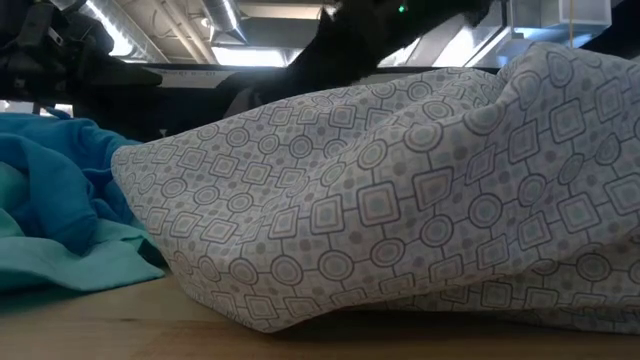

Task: Sort clothes
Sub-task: Put the black underwear into the left blue laundry bin

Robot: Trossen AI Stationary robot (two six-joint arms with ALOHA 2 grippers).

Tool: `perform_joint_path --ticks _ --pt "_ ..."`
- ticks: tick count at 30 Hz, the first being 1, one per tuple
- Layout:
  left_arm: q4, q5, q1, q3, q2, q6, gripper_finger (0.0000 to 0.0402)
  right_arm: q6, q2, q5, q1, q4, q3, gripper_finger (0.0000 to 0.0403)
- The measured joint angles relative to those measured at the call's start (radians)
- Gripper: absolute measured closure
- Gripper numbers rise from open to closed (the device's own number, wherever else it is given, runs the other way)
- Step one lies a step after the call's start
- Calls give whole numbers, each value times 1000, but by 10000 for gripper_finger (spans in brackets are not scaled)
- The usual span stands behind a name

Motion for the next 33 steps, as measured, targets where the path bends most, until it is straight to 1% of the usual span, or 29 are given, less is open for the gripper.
perform_joint_path --ticks 3,6,10,13,14,15,18,20,27,29,33 --pt "1 0 0 0 0 3 276 92 0 -33 -37 -15 0 196" --pt "-3 0 0 0 0 3 276 118 0 -62 -51 -17 0 235" --pt "-3 0 0 0 0 2 276 122 0 -73 -48 -51 0 313" --pt "-3 0 0 0 0 4 276 137 -3 -53 -48 -41 0 379" --pt "-3 0 0 0 0 7 276 133 -12 -47 -48 -37 0 389" --pt "-3 -1 1 0 0 10 276 122 -19 -39 -48 -32 4 391" --pt "-4 -1 2 0 0 11 276 107 -37 -9 -48 -64 43 374" --pt "-4 -1 2 0 0 11 276 98 -40 17 -48 -81 84 369" --pt "-8 -8 3 0 5 11 276 6 -63 96 -49 -159 222 396" --pt "-5 -8 3 0 6 11 276 -31 -62 129 -55 -185 266 396" --pt "-4 -8 3 0 6 9 276 -97 -62 158 -70 -184 345 384"
